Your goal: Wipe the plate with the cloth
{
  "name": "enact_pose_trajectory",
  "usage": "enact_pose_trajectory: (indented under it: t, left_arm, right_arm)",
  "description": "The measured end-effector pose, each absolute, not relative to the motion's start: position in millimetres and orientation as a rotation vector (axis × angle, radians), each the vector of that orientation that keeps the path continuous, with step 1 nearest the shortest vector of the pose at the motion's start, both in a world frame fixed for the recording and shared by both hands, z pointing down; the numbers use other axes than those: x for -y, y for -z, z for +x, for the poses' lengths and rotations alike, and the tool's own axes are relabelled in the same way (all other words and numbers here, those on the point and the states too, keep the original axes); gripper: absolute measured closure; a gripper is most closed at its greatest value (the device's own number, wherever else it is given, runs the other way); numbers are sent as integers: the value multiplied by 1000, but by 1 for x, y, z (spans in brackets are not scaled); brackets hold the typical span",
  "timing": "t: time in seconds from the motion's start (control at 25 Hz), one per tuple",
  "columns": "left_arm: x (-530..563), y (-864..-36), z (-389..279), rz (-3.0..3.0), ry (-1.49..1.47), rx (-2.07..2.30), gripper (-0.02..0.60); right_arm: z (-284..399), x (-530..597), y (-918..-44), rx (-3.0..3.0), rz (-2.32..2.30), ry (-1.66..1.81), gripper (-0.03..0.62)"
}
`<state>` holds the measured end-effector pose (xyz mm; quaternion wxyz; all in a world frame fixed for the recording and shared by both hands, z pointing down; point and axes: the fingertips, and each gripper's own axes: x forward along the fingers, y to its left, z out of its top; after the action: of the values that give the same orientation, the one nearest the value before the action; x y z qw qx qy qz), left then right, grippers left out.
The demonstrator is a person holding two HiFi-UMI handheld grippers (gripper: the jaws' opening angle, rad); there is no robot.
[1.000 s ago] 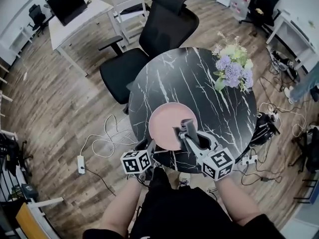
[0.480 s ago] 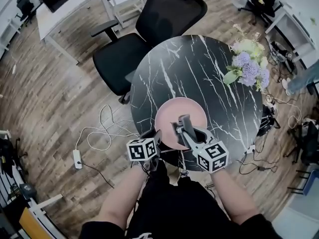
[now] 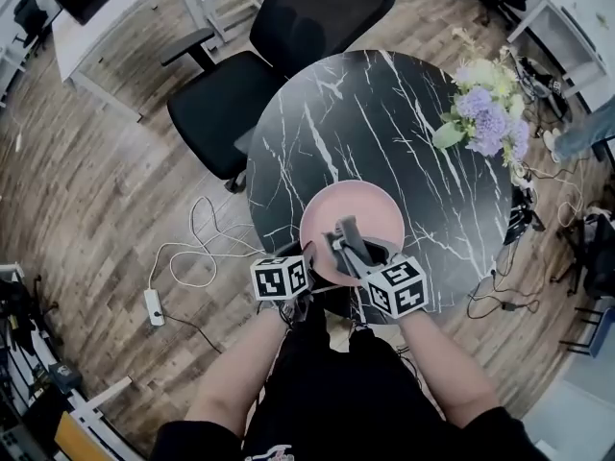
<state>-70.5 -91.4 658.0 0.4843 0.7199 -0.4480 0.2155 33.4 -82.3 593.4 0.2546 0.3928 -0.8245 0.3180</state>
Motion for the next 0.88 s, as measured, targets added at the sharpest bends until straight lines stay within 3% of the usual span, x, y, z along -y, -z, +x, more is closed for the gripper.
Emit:
enact_pose_trajectory:
  t: [0.2,0.88]
  left_arm:
    - [92,-657,-68,1725,-529,1124,512]
    - [98,-656,-71,1661,-452,1210,549]
  right_arm:
    - [27,75,-612,2176,1025,-919,485]
    - [15,42,-646,2042,797,-939,485]
